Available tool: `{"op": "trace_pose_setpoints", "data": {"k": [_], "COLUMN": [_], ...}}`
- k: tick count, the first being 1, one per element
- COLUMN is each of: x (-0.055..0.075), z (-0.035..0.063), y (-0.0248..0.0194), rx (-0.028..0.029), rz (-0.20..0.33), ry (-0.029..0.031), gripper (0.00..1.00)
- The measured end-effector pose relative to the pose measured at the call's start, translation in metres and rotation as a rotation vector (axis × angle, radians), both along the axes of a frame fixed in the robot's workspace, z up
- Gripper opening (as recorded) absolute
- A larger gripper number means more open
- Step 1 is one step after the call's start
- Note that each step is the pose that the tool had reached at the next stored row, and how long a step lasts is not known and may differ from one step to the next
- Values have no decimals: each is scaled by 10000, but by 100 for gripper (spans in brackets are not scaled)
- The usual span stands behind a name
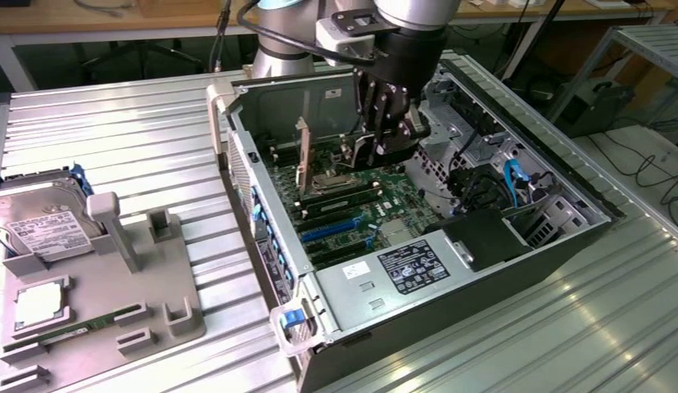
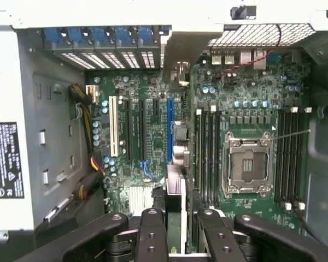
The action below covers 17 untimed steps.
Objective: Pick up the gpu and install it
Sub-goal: 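Insert the gpu into the slot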
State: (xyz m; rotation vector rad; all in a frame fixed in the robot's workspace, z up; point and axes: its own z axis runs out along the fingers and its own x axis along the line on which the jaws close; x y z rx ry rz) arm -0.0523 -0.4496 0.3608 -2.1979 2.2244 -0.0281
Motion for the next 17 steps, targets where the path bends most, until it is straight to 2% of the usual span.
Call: {"op": "trace_pose_setpoints", "data": {"k": [5, 8, 15, 17], "x": [-3, -4, -54, -71], "z": [-102, -176, -334, -370], "y": [34, 39, 31, 19], "rx": [0, 0, 0, -1], "rz": [1, 0, 78, 89], "ry": [0, 9, 62, 109], "gripper": [27, 27, 27, 27]}}
